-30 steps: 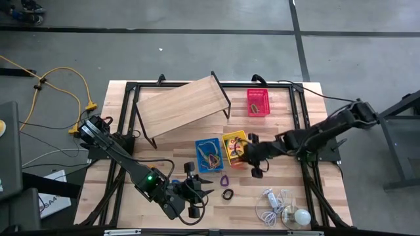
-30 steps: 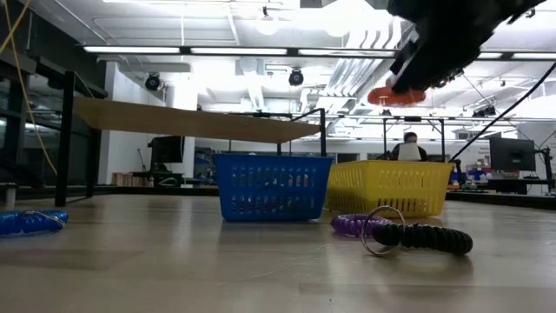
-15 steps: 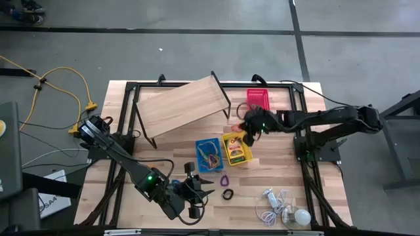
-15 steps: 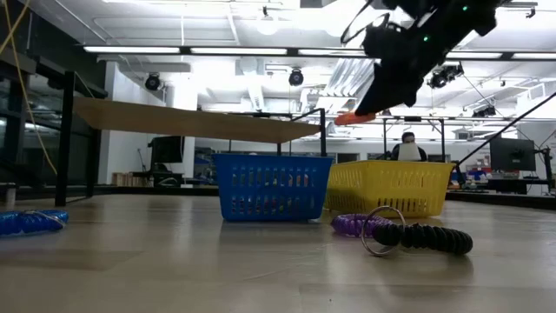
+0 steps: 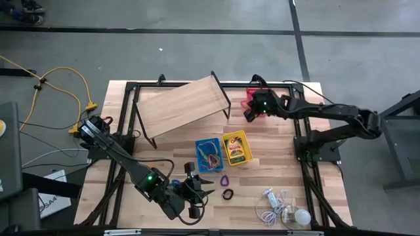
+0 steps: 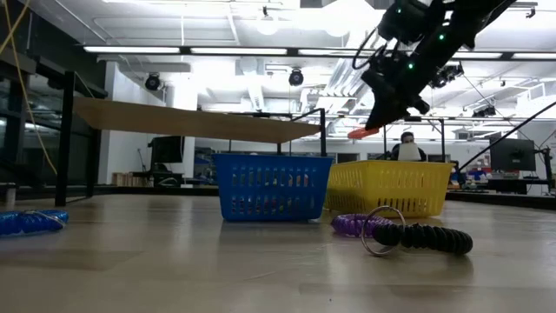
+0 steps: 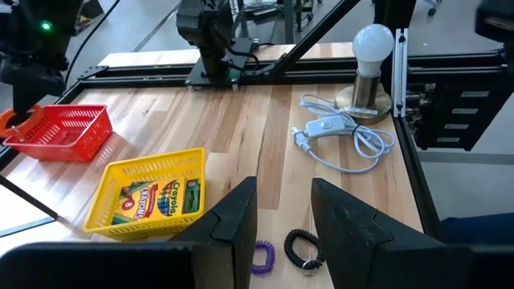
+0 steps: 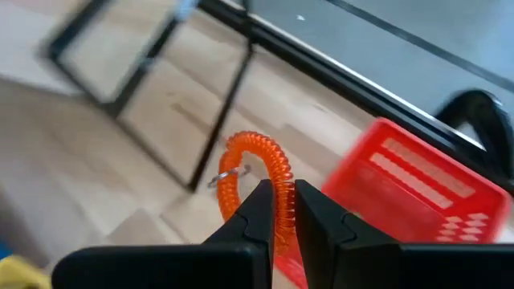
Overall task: Pick & Place Office Desk Supplies
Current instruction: Put the red spring keychain into the red bin
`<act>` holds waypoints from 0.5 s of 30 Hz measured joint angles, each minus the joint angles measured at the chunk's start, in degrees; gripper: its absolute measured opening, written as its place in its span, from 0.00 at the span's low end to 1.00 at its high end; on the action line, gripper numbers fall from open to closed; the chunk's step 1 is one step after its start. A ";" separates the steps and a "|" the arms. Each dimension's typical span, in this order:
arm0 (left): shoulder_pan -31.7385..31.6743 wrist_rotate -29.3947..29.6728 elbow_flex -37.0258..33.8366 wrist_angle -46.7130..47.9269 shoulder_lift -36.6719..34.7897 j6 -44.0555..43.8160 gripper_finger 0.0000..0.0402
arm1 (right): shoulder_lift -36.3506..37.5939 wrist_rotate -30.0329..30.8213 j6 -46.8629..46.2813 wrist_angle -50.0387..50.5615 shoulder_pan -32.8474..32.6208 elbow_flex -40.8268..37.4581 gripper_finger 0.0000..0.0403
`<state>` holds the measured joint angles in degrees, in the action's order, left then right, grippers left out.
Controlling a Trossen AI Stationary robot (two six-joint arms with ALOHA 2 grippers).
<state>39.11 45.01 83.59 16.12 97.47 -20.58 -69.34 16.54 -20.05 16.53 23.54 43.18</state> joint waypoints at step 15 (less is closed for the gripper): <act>0.01 0.00 0.00 0.04 0.00 -0.01 0.28 | -0.46 2.11 -5.38 6.08 6.30 0.00 0.07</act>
<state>39.12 45.01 83.59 16.16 97.47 -20.59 -69.80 18.65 -25.43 22.61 29.85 43.18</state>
